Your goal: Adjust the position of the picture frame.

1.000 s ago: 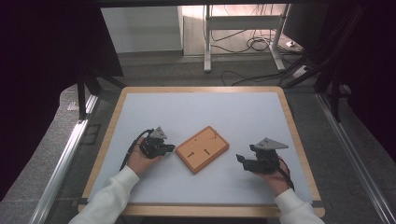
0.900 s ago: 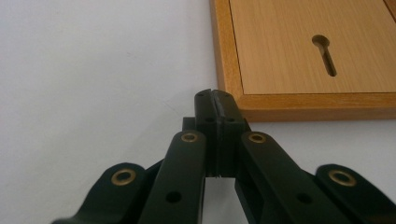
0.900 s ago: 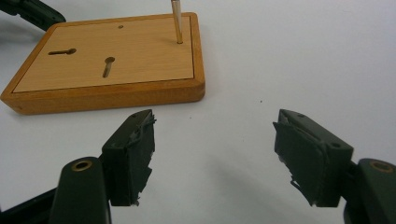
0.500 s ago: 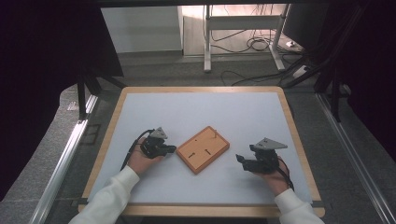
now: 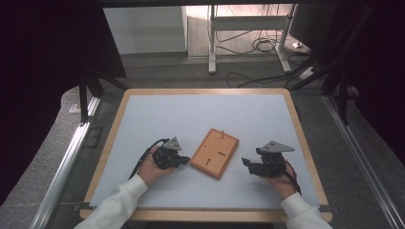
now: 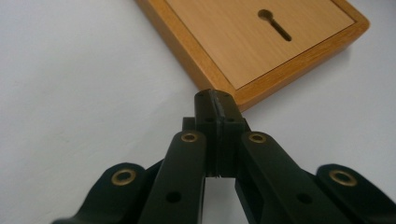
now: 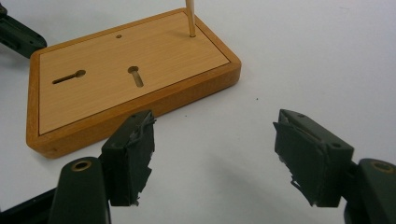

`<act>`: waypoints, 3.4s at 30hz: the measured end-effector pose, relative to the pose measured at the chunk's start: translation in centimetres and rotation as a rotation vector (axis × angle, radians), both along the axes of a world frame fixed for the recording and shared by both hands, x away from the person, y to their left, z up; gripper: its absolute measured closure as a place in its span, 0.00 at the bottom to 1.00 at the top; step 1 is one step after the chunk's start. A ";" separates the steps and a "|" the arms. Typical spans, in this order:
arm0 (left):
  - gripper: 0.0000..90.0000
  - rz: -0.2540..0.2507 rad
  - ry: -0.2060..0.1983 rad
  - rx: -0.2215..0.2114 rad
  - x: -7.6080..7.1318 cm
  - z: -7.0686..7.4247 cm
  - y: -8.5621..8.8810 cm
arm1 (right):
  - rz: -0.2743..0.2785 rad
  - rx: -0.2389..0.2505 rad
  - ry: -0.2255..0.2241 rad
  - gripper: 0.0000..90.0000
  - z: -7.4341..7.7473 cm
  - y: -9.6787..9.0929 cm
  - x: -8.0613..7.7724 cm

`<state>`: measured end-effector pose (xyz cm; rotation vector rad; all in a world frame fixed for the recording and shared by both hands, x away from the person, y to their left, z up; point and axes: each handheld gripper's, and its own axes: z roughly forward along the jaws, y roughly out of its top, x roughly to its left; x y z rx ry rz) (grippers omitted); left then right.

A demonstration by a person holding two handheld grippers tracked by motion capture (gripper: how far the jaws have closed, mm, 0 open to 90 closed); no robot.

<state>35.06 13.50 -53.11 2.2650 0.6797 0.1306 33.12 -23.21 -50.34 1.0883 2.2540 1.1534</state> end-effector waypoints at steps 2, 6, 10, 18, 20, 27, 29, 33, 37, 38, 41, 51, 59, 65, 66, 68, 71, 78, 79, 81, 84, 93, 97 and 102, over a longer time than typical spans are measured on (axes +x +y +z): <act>1.00 -0.009 0.000 -0.002 -0.2 0.2 -0.4 | -0.003 0.002 0.001 0.32 0.0 0.0 0.0; 1.00 -0.024 0.003 -0.004 -0.3 0.2 -1.1 | -0.009 0.004 0.001 0.32 0.0 -0.1 0.2; 1.00 -0.029 0.018 -0.010 -0.4 0.2 -1.6 | -0.017 0.004 0.006 0.32 0.0 -0.2 0.3; 1.00 -0.057 0.010 -0.013 -0.5 0.2 -3.1 | -0.039 -0.012 0.026 0.46 -0.4 -0.3 1.8; 1.00 -0.058 0.007 -0.009 -0.5 0.3 -3.2 | -0.040 -0.015 0.032 0.59 -0.3 -0.3 2.4; 1.00 0.041 -0.051 -0.012 -1.0 1.1 -0.5 | -0.049 -0.052 0.037 0.95 0.1 0.1 4.3; 0.99 0.073 -0.064 -0.013 -1.1 1.2 0.3 | -0.048 -0.066 0.039 1.00 0.0 0.4 4.8; 0.84 0.171 -0.085 -0.039 -1.2 1.2 2.4 | -0.042 -0.100 0.069 1.00 -0.5 1.5 5.8; 0.60 0.219 -0.072 -0.077 -1.1 1.1 3.3 | -0.054 -0.132 0.097 1.00 -1.2 2.6 6.9; 0.55 0.220 -0.070 -0.078 -1.0 1.0 3.4 | -0.058 -0.134 0.102 1.00 -1.4 2.8 7.1; 0.48 0.220 -0.069 -0.079 -1.1 1.0 3.3 | -0.060 -0.127 0.100 1.00 -1.6 3.1 7.6; 0.39 0.211 -0.063 -0.069 -1.0 0.8 3.1 | -0.069 -0.126 0.100 1.00 -1.6 3.5 8.2; 0.39 0.207 -0.060 -0.070 -1.0 0.7 3.1 | -0.073 -0.142 0.108 1.00 -1.9 3.7 8.7; 0.38 0.203 -0.062 -0.067 -1.0 0.7 3.0 | -0.008 -0.147 0.105 1.00 -2.0 5.2 8.4; 0.38 0.203 -0.062 -0.068 -1.0 0.7 3.0 | 0.000 -0.150 0.103 1.00 -2.0 5.5 8.2; 0.38 0.206 -0.060 -0.068 -0.9 0.7 3.1 | 0.016 -0.151 0.108 1.00 -2.1 6.0 7.9; 0.38 0.208 -0.061 -0.069 -0.9 0.7 3.2 | 0.031 -0.152 0.106 1.00 -2.1 6.4 7.5; 0.38 0.222 -0.068 -0.077 -0.8 0.8 3.6 | 0.100 -0.159 0.102 1.00 -2.2 8.0 6.2; 0.38 0.224 -0.070 -0.079 -0.8 0.8 3.6 | 0.110 -0.160 0.103 1.00 -2.2 8.2 6.0; 0.38 0.227 -0.069 -0.081 -0.7 0.8 3.8 | 0.131 -0.166 0.099 1.00 -2.2 8.6 5.6; 0.38 0.228 -0.069 -0.082 -0.7 0.8 3.8 | 0.153 -0.160 0.099 1.00 -2.3 9.1 5.3; 0.38 0.234 -0.072 -0.083 -0.6 0.9 3.9 | 0.212 -0.149 0.110 1.00 -2.4 10.0 4.6; 0.38 0.233 -0.072 -0.082 -0.6 0.8 4.0 | 0.220 -0.142 0.118 1.00 -2.1 9.8 3.8; 0.38 0.232 -0.071 -0.079 -0.6 0.8 3.9 | 0.254 -0.141 0.113 1.00 -1.5 9.3 1.9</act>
